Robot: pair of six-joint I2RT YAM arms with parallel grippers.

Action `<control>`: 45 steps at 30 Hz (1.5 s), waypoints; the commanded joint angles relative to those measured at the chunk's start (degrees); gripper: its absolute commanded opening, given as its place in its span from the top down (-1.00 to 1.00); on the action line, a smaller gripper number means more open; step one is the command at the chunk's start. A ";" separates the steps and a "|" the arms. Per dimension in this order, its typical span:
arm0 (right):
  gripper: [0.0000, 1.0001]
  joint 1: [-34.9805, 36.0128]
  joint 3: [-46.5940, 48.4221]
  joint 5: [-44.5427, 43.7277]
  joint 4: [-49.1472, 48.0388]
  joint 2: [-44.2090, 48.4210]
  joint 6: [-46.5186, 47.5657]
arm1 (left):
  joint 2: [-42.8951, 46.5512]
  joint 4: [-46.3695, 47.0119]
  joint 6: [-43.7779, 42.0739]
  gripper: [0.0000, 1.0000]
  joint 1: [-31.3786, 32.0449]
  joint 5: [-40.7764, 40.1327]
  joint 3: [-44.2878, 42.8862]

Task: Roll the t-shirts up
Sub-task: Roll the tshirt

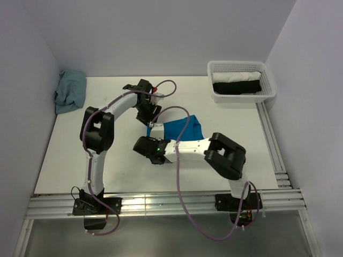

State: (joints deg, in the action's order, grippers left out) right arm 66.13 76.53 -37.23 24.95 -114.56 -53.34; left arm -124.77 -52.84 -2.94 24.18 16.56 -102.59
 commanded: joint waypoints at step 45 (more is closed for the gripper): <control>-0.02 -20.69 -47.97 44.37 -74.23 11.35 -19.62 | 9.11 19.18 5.84 0.78 2.27 -0.46 18.04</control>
State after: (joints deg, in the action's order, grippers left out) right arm 43.51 27.09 7.97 -62.65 -109.21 -78.08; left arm -116.77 -31.70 4.01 25.78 26.02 -84.44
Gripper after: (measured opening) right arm 0.503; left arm 0.159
